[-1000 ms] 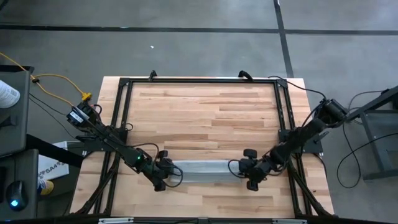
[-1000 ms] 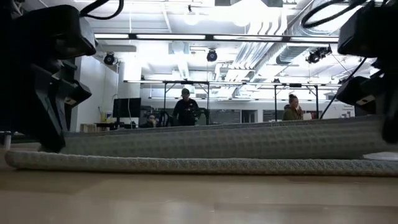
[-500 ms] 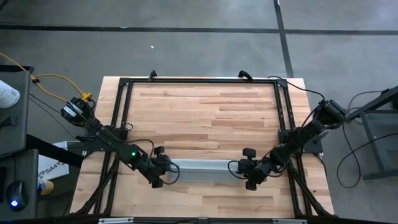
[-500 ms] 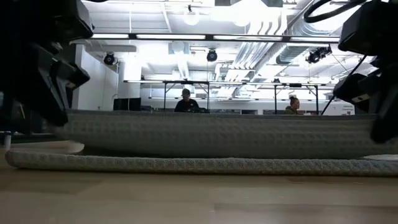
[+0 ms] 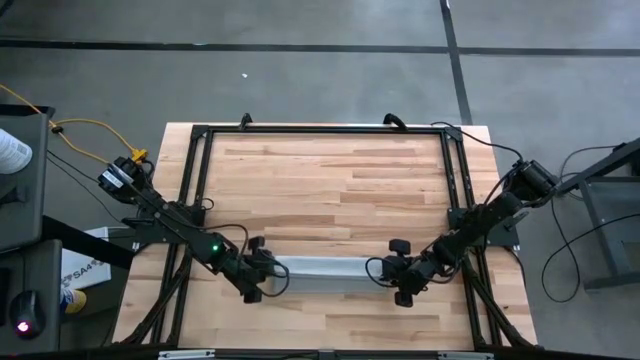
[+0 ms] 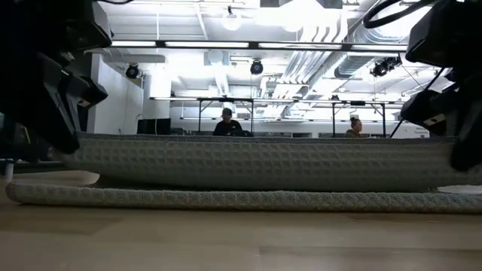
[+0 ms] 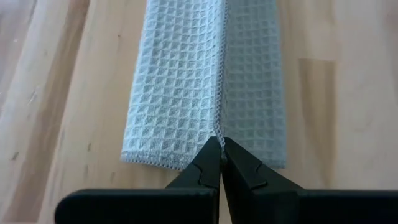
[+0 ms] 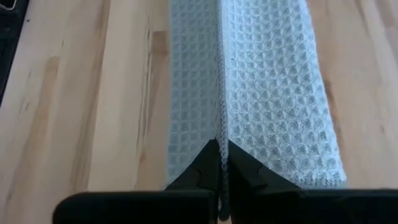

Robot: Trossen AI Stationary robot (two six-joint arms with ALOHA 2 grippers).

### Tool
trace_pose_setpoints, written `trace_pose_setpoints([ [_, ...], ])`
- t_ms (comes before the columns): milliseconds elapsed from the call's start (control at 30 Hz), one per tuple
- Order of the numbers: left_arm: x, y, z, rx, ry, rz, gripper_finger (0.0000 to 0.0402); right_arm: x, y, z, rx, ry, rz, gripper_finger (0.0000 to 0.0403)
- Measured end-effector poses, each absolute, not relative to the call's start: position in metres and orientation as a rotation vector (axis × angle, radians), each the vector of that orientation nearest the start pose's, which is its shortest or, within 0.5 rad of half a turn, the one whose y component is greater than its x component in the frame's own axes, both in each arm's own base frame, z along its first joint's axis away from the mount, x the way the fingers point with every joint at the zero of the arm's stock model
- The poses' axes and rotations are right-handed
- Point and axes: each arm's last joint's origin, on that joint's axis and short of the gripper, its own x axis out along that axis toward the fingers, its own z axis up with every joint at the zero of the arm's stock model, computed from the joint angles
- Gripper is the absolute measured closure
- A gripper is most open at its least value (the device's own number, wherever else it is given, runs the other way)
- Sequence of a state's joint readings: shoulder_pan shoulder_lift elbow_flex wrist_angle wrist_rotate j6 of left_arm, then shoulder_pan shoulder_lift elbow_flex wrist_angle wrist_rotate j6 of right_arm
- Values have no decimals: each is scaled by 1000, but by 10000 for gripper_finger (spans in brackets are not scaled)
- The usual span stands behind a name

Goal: Fold microfiber towels
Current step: Fold the gray towel

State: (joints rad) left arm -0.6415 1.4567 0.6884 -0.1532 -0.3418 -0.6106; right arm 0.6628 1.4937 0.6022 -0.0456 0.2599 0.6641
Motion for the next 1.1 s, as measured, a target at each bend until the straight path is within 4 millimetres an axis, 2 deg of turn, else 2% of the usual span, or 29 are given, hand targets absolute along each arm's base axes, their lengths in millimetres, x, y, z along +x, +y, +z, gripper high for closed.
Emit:
trace_pose_setpoints([
  [267,219,-152,164,-149,858,-43,401,207,152,136,207,921,73,399],
  [500,219,-153,162,-153,863,-55,401,209,155,124,206,957,73,399],
  [800,228,-161,142,-146,903,-104,401,210,156,122,204,961,86,399],
  [1100,232,-166,136,-143,901,-160,382,210,157,121,220,976,98,381],
])
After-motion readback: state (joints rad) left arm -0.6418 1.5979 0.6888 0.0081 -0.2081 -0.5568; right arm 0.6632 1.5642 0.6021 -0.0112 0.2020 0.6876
